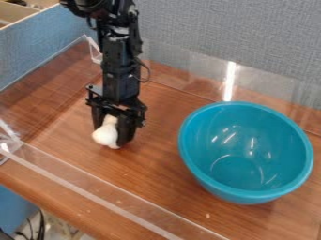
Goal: Remove the mushroom from inside the blue bowl and put it on the table
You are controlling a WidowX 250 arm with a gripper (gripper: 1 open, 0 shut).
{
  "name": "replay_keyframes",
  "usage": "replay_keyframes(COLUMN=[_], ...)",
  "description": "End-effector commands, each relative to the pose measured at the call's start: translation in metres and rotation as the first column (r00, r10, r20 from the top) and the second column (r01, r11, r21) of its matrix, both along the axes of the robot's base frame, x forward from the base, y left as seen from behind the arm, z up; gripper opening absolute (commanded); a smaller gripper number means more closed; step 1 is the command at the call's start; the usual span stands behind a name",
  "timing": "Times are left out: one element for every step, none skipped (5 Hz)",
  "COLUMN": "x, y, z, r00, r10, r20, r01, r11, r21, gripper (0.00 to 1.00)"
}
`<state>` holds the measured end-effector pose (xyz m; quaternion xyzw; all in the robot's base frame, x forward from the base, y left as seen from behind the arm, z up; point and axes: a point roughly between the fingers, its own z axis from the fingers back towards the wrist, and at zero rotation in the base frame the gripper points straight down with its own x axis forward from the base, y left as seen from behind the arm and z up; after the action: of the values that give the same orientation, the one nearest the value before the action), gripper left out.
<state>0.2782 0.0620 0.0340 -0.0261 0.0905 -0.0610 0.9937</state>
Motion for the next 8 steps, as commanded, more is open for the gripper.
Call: replay_keyframes(x=[0.005,0.004,0.002,0.001,0.0,-0.001,-0.003,-0.004], y=[0.002,0.001,0.001,0.001,0.001,0.001,0.001,0.0], z=[0.021,0.019,0.016,0.014,0.013,0.012,0.011,0.01], r00=[0.997,0.997,0.998,0.998,0.998,0.999,0.999,0.999], r10=[-0.001,-0.003,-0.002,-0.001,0.001,0.003,0.004,0.005], r20=[0.079,0.073,0.068,0.063,0.059,0.054,0.051,0.048], r01=[0.001,0.003,0.003,0.002,0.0,-0.001,-0.002,-0.003], r11=[1.0,1.0,1.0,1.0,1.0,1.0,0.999,0.999], r21=[0.007,-0.002,-0.01,-0.017,-0.024,-0.031,-0.038,-0.044], gripper=[0.0,0.0,0.0,0.0,0.0,0.0,0.0,0.0])
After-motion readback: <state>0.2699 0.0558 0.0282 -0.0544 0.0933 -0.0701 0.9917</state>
